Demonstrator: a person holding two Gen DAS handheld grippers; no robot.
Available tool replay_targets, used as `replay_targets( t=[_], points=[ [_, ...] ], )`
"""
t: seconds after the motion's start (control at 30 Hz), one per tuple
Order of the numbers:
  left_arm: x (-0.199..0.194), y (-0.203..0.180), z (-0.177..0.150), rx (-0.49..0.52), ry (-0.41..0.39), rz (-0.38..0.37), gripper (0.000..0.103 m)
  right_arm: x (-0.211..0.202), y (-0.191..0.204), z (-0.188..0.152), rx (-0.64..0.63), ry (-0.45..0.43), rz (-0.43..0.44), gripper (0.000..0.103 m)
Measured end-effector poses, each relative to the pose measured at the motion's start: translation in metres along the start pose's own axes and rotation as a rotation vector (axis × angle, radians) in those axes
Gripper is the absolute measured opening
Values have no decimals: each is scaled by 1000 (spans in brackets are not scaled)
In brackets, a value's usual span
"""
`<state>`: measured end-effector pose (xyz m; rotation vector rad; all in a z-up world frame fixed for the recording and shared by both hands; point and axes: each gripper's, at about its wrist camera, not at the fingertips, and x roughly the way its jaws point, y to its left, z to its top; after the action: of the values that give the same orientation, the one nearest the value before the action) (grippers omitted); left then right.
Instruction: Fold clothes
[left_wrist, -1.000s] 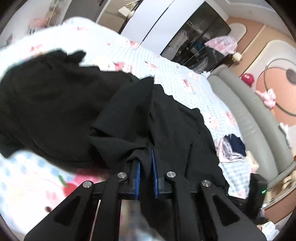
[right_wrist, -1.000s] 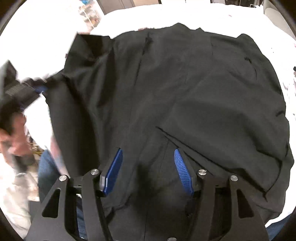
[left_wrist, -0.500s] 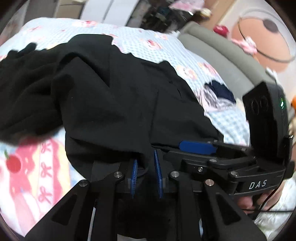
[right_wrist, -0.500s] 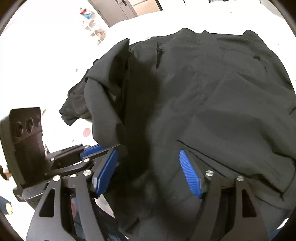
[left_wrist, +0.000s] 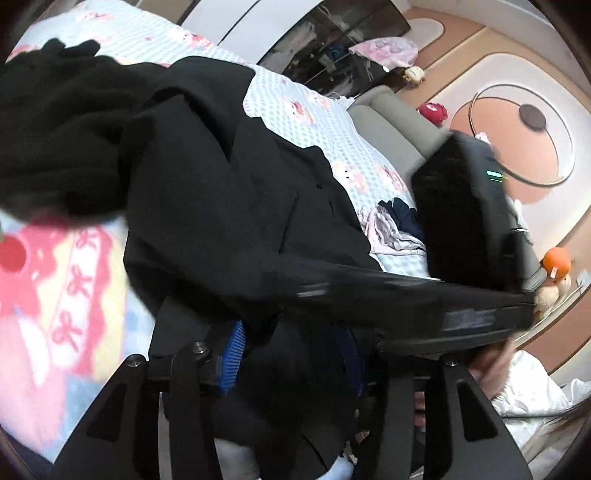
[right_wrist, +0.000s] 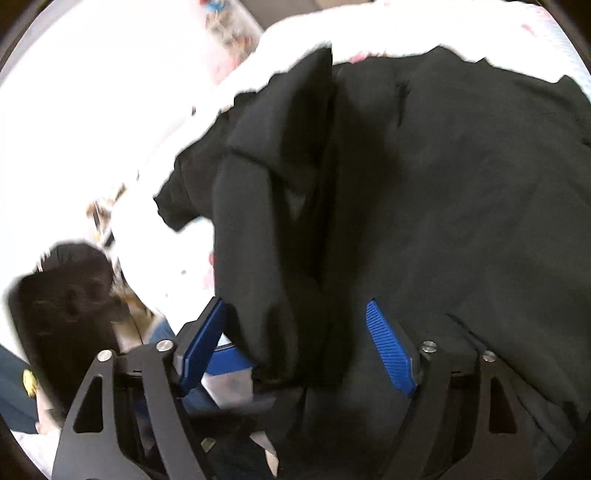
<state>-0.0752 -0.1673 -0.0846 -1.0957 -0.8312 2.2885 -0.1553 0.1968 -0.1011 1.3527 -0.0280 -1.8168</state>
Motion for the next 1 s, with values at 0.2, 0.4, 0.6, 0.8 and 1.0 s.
replay_targets(
  t=[0.2,0.4,0.6,0.8,1.0],
  points=[
    [-25,12,13,-14,-18,-41,57,-9,7,10,-50,-68,-112,4],
    [-21,88,30,-455,-135,-30,59,-45,1,-2,7,-213,-199,3],
    [32,109,40,-657,-141,-224,65,-53,-4,-17,36,-242,-225,2],
    [59,103,52,-651,-194,-279,33,-38,-18,-27,82,-166,-242,3],
    [18,77,66,-488,-291,-59,5,-34,-5,-29,61,-140,-196,7]
  ],
)
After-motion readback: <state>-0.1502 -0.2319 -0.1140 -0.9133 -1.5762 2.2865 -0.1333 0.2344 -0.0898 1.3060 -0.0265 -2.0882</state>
